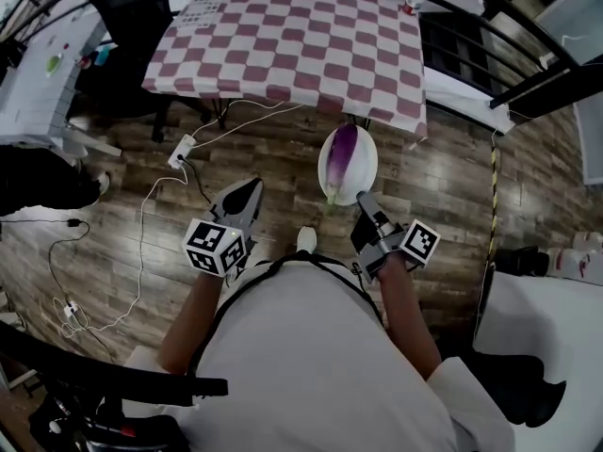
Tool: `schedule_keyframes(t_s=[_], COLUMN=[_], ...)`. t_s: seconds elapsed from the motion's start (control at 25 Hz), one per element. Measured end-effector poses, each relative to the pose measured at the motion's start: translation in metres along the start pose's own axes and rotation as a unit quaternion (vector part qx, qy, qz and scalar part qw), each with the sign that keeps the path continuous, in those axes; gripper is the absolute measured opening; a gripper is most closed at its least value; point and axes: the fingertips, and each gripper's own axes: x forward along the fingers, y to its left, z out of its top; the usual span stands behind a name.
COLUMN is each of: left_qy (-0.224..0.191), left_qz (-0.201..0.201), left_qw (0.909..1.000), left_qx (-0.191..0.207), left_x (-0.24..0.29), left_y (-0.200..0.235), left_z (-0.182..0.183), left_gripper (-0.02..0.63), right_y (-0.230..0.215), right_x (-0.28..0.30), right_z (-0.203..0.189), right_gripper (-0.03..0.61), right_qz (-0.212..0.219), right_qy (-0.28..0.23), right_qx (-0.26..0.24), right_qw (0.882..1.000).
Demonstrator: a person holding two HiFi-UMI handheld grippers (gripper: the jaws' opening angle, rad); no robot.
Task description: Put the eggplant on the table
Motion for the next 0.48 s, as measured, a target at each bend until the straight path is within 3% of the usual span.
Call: schedule_keyframes(t_s=[0.48], left_qy=[-0.013], left_qz=[0.022], left_qw=[0.9996], left_qx=[-0.009], left_x=[0.048], left_y=[-0.013], left_z=[0.015], left_gripper=[0.006], right_y=[-0.013], right_x=[0.013], right_z=[0.050], right_gripper=[0.021], right_qz=[0.004], right_qy=[0.026], right_qx=[0.004], right_qw=[1.000])
